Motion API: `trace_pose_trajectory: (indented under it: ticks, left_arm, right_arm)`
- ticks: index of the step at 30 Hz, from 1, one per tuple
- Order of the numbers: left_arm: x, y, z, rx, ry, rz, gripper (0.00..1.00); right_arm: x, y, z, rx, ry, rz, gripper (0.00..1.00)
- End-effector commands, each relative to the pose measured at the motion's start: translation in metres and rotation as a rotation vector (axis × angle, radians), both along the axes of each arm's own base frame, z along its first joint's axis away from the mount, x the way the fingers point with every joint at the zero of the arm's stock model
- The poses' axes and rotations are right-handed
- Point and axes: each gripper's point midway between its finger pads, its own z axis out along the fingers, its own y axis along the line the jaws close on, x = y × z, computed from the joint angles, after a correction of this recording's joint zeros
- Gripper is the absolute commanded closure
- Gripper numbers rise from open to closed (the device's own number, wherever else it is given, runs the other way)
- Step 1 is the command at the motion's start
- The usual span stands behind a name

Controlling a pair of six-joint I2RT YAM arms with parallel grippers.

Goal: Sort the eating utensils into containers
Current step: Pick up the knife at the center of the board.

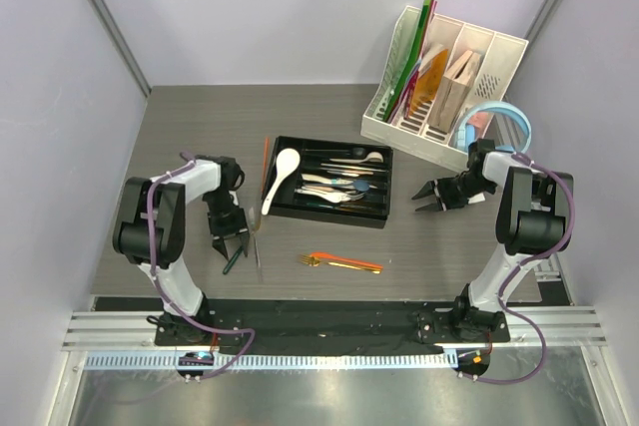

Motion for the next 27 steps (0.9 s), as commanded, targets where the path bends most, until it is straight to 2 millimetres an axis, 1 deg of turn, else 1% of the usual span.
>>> trace_pose_trajectory:
  ticks: [1, 8, 10, 12, 15, 16, 17, 19, 21, 23, 27]
  left_arm:
    - [0.0, 0.0, -0.006, 0.008, 0.009, 0.011, 0.52]
    - [-0.007, -0.001, -0.02, 0.007, 0.067, 0.016, 0.53]
    - [-0.007, -0.001, -0.021, 0.008, 0.071, 0.017, 0.57]
    - [-0.008, -0.001, -0.024, 0.008, 0.079, 0.018, 0.59]
    - [-0.008, -0.001, -0.025, 0.009, 0.09, 0.017, 0.74]
    - [-0.01, -0.001, -0.025, 0.007, 0.098, 0.017, 0.86]
    - [-0.01, -0.001, -0.025, 0.01, 0.096, 0.017, 0.92]
    - [-0.012, 0.0, -0.021, 0.015, 0.095, 0.018, 1.0]
    - [-0.012, 0.002, -0.016, 0.021, 0.084, 0.019, 1.0]
    - [-0.011, 0.004, -0.007, 0.033, 0.056, 0.022, 1.0]
    - [0.002, 0.004, 0.009, 0.037, -0.024, 0.029, 1.0]
  right_arm:
    - [0.005, 0.004, 0.017, 0.013, -0.063, 0.008, 0.61]
    - [0.01, 0.004, 0.021, 0.021, -0.076, 0.006, 0.61]
    - [0.01, 0.005, 0.022, 0.022, -0.076, 0.008, 0.61]
    - [0.011, 0.004, 0.022, 0.023, -0.078, 0.007, 0.61]
    - [0.012, 0.004, 0.022, 0.023, -0.079, 0.008, 0.61]
    - [0.013, 0.004, 0.022, 0.025, -0.078, 0.007, 0.61]
    - [0.012, 0.005, 0.021, 0.025, -0.076, 0.011, 0.61]
    - [0.012, 0.005, 0.02, 0.025, -0.073, 0.011, 0.61]
    - [0.011, 0.004, 0.018, 0.026, -0.068, 0.01, 0.61]
    - [0.011, 0.005, 0.016, 0.025, -0.064, 0.013, 0.61]
    - [0.01, 0.005, 0.013, 0.027, -0.055, 0.013, 0.61]
